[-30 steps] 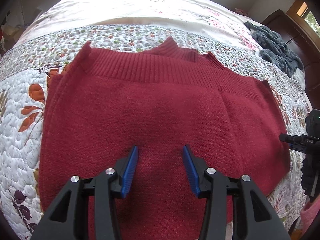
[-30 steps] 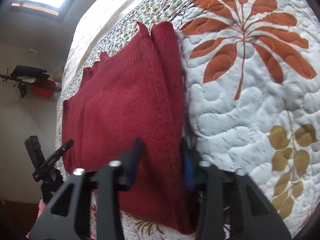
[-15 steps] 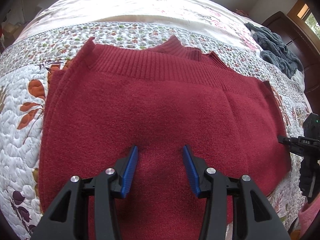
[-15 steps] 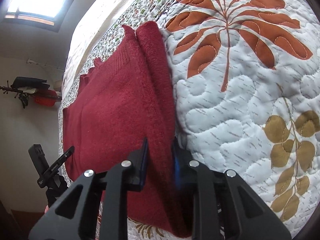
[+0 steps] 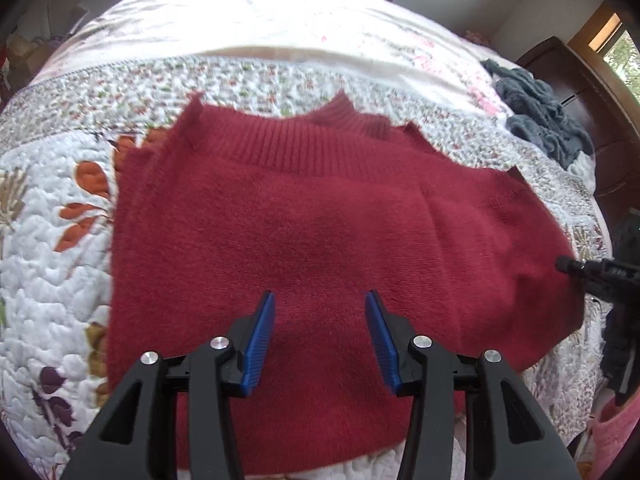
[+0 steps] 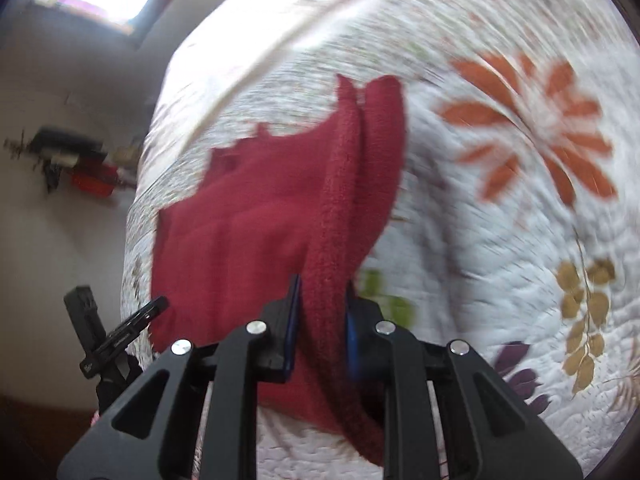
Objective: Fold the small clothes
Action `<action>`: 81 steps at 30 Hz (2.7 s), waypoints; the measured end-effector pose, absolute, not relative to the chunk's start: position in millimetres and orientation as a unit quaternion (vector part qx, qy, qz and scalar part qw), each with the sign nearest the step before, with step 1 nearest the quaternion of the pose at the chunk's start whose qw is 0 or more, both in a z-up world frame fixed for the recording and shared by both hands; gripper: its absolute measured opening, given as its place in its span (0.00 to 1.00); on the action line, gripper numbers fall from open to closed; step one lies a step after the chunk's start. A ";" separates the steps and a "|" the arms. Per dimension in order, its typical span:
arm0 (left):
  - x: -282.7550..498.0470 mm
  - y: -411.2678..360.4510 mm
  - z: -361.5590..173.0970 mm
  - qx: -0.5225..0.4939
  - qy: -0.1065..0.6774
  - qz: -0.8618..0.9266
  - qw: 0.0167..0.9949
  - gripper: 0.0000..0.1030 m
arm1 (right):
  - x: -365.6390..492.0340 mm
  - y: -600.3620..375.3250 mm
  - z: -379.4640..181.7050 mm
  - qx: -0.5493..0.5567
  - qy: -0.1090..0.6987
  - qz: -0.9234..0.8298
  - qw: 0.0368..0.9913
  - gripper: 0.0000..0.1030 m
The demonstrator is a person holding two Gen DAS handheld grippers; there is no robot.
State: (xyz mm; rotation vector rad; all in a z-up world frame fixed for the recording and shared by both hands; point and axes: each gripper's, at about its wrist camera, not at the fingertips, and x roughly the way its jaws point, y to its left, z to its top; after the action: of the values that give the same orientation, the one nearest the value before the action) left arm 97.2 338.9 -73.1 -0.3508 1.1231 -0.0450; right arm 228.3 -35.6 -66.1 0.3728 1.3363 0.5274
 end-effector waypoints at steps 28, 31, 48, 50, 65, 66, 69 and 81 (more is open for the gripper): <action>87.9 378.7 -56.0 -0.269 0.505 -0.031 0.819 0.46 | 205.6 147.5 -99.5 0.078 0.671 0.286 0.680 0.21; 96.2 370.7 -56.0 -0.282 0.507 -0.043 0.813 0.46 | 209.7 134.8 -95.6 0.128 0.674 0.298 0.664 0.24; 157.5 300.1 -88.8 -0.346 0.539 -0.113 0.760 0.49 | 199.2 -2.8 -82.3 0.179 0.636 0.241 0.711 0.31; 161.0 295.6 -94.2 -0.351 0.541 -0.115 0.755 0.49 | 190.7 -9.8 -94.3 0.193 0.639 0.244 0.704 0.31; 191.5 270.1 -116.7 -0.378 0.547 -0.134 0.735 0.51 | 175.9 3.5 -128.9 0.215 0.642 0.261 0.688 0.31; 192.4 268.2 -116.0 -0.379 0.546 -0.135 0.735 0.51 | 175.5 3.4 -129.9 0.216 0.642 0.262 0.688 0.31; 195.3 260.0 -112.6 -0.368 0.547 -0.130 0.741 0.37 | 173.8 4.3 -132.5 0.217 0.642 0.260 0.687 0.31; 179.9 263.8 -71.0 -0.356 0.494 -0.145 0.780 0.15 | 160.1 0.8 -112.0 0.215 0.621 0.267 0.705 0.31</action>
State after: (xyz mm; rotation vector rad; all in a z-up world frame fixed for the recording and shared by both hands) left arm 179.9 263.8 -71.0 -0.7697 1.0683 -0.3124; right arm 160.1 0.8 -112.0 0.4774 1.3804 0.5933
